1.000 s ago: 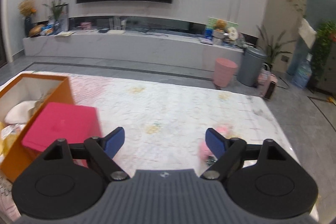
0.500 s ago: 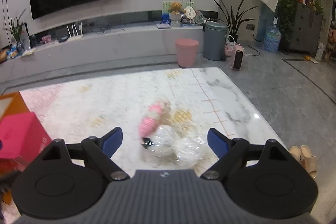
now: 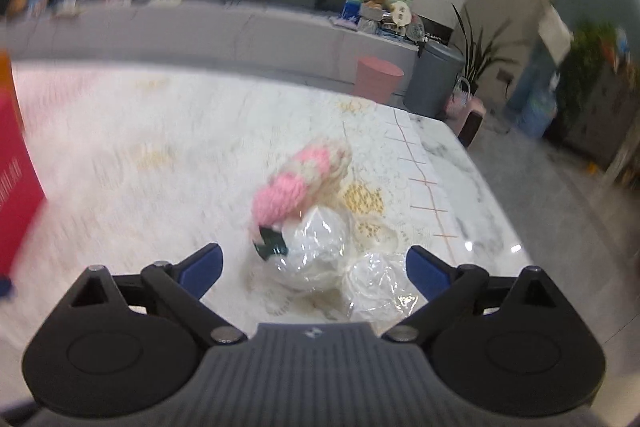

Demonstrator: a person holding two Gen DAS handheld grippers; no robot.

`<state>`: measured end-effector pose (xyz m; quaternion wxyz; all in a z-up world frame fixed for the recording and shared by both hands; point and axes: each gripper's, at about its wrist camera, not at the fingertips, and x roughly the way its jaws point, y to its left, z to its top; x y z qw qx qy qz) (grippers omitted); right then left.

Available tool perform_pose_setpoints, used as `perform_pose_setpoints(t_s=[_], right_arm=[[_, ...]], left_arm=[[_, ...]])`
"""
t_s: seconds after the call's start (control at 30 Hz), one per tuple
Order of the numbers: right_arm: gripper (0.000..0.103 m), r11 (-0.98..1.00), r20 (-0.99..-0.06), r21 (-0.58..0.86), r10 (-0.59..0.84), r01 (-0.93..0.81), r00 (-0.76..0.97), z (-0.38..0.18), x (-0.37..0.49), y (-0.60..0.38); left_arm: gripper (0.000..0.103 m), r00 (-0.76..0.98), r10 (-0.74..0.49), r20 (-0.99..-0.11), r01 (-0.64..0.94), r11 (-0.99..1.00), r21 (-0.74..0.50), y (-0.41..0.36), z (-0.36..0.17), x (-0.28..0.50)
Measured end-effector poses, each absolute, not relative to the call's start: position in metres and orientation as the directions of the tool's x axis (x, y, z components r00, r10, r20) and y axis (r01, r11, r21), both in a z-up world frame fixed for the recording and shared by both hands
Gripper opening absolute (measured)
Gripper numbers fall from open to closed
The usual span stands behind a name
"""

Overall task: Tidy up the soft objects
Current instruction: 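Grasp the clear plastic bag with the right tool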

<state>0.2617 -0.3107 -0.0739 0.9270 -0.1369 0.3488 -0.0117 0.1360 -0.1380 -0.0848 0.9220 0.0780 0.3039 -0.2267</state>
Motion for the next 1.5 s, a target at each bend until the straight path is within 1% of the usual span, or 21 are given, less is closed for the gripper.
perform_pose_setpoints(t_s=[0.1,0.2,0.3,0.37,0.4,0.43,0.47,0.5,0.67,0.8,0.87,1.0,1.03,1.1,1.13,1.23,1.3,1.33,1.43,1.5], right_arm=[[0.096,0.922,-0.621,-0.377,-0.177,-0.093,0.764,-0.087,0.265,-0.297],[0.096,0.900,-0.596,-0.421,-0.183,-0.111,0.782,-0.095,0.270,-0.289],[0.096,0.870,-0.541,-0.480,-0.195,-0.111,0.818,-0.101,0.274,-0.280],[0.096,0.861,-0.560,-0.494,-0.209,-0.120,0.802,-0.107,0.281,-0.279],[0.093,0.864,-0.570,-0.491,-0.220,-0.113,0.792,-0.110,0.285,-0.281],[0.078,0.874,-0.581,-0.476,-0.229,-0.098,0.781,-0.113,0.287,-0.282],[0.059,0.893,-0.602,-0.444,-0.232,-0.078,0.764,-0.115,0.289,-0.287],[0.060,0.905,-0.615,-0.421,-0.234,-0.063,0.753,-0.116,0.290,-0.291],[0.051,0.916,-0.614,-0.394,-0.202,-0.073,0.763,-0.110,0.286,-0.296],[0.049,0.942,-0.645,-0.327,-0.163,-0.077,0.747,-0.096,0.282,-0.299],[0.049,0.960,-0.678,-0.272,-0.136,-0.074,0.722,-0.085,0.279,-0.302],[0.049,0.991,-0.733,-0.113,-0.031,-0.077,0.679,-0.067,0.267,-0.312],[0.049,0.996,-0.736,-0.064,-0.001,-0.068,0.677,-0.064,0.264,-0.316],[0.049,0.996,-0.729,0.080,0.090,-0.046,0.679,-0.060,0.257,-0.329],[0.049,0.992,-0.723,0.121,0.111,-0.033,0.682,-0.058,0.255,-0.332],[0.049,0.990,-0.701,0.143,0.112,-0.014,0.704,-0.051,0.250,-0.335],[0.049,0.984,-0.688,0.176,0.143,-0.027,0.712,-0.044,0.246,-0.338],[0.049,0.985,-0.693,0.166,0.148,-0.044,0.706,-0.042,0.245,-0.337],[0.049,0.993,-0.736,0.044,0.107,-0.110,0.668,-0.047,0.243,-0.324],[0.050,0.987,-0.760,0.060,0.142,-0.149,0.634,-0.059,0.246,-0.325]], left_arm=[[0.089,0.695,-0.396,-0.600,0.449,0.891,-0.068,-0.130,-0.082,0.140],[0.089,0.675,-0.425,-0.603,0.444,0.887,-0.129,-0.123,-0.080,0.140],[0.089,0.676,-0.425,-0.602,0.447,0.886,-0.123,-0.119,-0.079,0.139],[0.089,0.676,-0.419,-0.606,0.441,0.889,-0.123,-0.117,-0.078,0.142],[0.089,0.673,-0.416,-0.612,0.435,0.891,-0.127,-0.115,-0.079,0.143],[0.089,0.669,-0.411,-0.619,0.428,0.894,-0.131,-0.114,-0.080,0.145],[0.089,0.665,-0.406,-0.627,0.419,0.898,-0.137,-0.112,-0.081,0.147],[0.089,0.662,-0.405,-0.631,0.411,0.900,-0.146,-0.110,-0.081,0.148],[0.089,0.654,-0.414,-0.633,0.407,0.898,-0.168,-0.105,-0.081,0.150],[0.089,0.656,-0.405,-0.637,0.413,0.899,-0.147,-0.107,-0.082,0.149],[0.089,0.653,-0.400,-0.643,0.416,0.899,-0.137,-0.111,-0.083,0.149],[0.089,0.651,-0.401,-0.645,0.427,0.896,-0.126,-0.113,-0.085,0.147],[0.089,0.649,-0.402,-0.645,0.429,0.894,-0.125,-0.113,-0.085,0.147],[0.089,0.645,-0.403,-0.649,0.435,0.892,-0.121,-0.115,-0.086,0.147],[0.089,0.643,-0.400,-0.653,0.436,0.892,-0.118,-0.117,-0.087,0.148],[0.089,0.636,-0.394,-0.664,0.443,0.891,-0.104,-0.120,-0.092,0.148],[0.089,0.623,-0.396,-0.675,0.448,0.887,-0.107,-0.123,-0.096,0.149],[0.089,0.613,-0.396,-0.684,0.450,0.886,-0.111,-0.125,-0.099,0.149],[0.089,0.602,-0.377,-0.704,0.437,0.893,-0.104,-0.128,-0.106,0.150],[0.089,0.606,-0.365,-0.707,0.425,0.900,-0.100,-0.130,-0.108,0.148]])
